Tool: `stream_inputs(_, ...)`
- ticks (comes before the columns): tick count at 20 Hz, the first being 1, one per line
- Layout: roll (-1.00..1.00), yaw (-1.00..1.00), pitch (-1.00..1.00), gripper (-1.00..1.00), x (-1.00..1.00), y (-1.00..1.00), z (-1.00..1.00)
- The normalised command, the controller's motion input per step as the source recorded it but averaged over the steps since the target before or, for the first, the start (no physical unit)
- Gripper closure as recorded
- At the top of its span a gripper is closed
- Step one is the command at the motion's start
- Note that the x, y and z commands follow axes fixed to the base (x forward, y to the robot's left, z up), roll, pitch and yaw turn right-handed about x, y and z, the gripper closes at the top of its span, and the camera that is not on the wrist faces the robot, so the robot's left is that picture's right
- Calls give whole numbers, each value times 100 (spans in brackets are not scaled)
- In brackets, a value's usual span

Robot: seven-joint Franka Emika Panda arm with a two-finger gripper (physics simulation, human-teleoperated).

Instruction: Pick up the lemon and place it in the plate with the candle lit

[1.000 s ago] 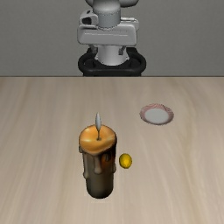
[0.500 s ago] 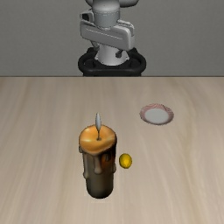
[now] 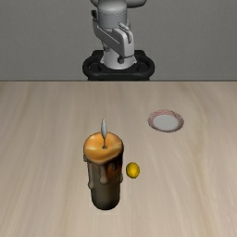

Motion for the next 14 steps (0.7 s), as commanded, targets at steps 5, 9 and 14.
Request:
stream_inputs(5, 0, -49, 0, -100, 0, 0, 0)
stream_inputs(9, 0, -45, 0, -100, 0, 0, 0)
stream_inputs(14, 0, -18, 0, -100, 0, 40, 0)
